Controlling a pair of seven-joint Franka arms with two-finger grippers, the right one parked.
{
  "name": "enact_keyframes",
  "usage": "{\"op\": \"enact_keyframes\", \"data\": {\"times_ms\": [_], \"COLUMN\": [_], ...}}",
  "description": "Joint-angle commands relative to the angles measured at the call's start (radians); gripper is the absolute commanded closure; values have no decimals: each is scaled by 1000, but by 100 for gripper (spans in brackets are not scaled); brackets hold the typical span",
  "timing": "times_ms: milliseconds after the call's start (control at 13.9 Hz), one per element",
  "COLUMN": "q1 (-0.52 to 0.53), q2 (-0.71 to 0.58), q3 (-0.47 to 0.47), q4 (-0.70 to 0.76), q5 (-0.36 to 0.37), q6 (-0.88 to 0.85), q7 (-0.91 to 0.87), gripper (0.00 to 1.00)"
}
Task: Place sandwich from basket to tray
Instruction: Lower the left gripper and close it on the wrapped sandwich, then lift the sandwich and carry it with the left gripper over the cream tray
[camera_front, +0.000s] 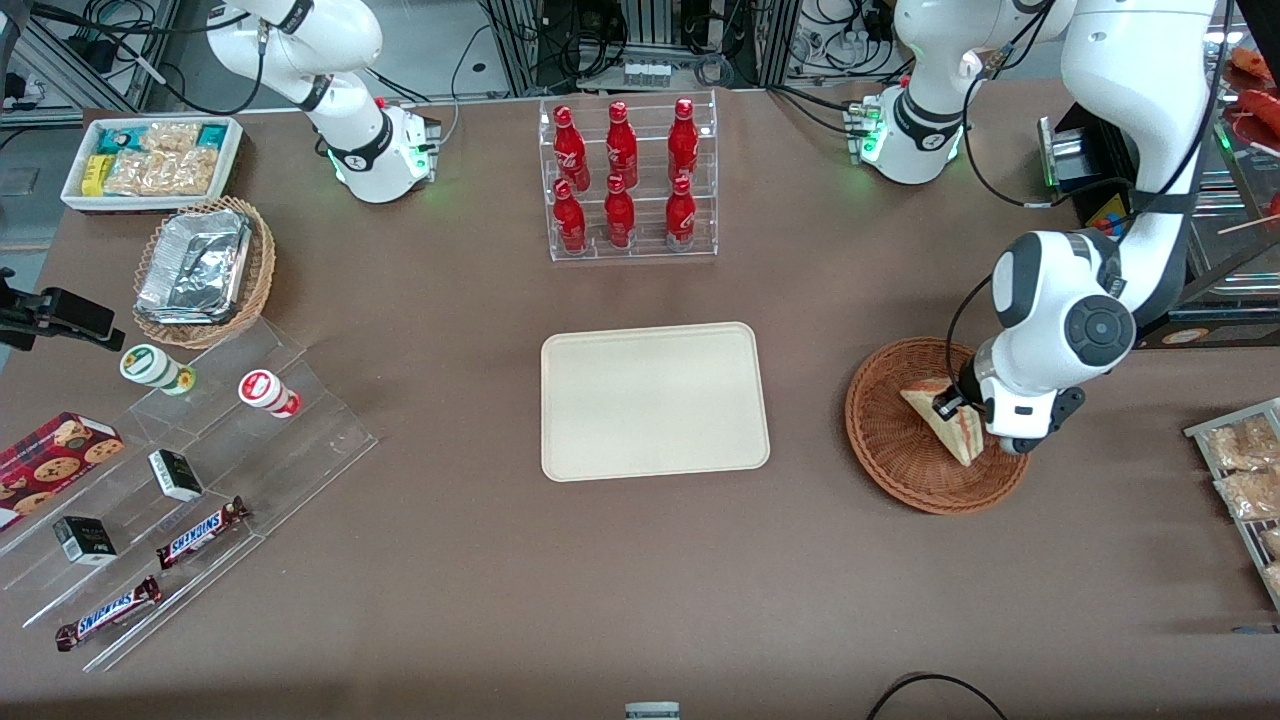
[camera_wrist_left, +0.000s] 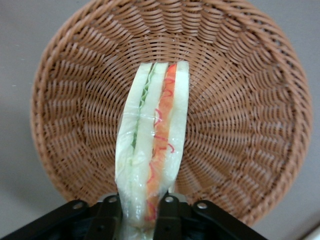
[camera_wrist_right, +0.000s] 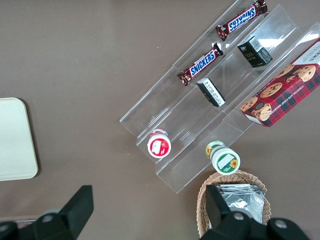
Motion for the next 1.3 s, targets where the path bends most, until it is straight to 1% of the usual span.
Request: {"op": "enact_keyframes", "data": {"times_ms": [0,144,288,577,721,793,865,1009,1225], "q1": [-48,-83,-152,-301,-370,-407,-434,-496,-585], "q2": [6,17,20,78,145,190,233,313,400], "q3": [1,1,1,1,1,1,1,1,2], "q4": [126,157,168,229,295,336,385,482,580], "q5": [3,-6,-6,-11,-54,-60,-62,-59,-59], "q6": [-119,-134,-136,-130,-128,-125,-124,-125,-122], "q7": [-22,-13,-10,-25,-28,-30,-43,-141,-177], "gripper": [100,100,100,100,100,100,100,100,100]}}
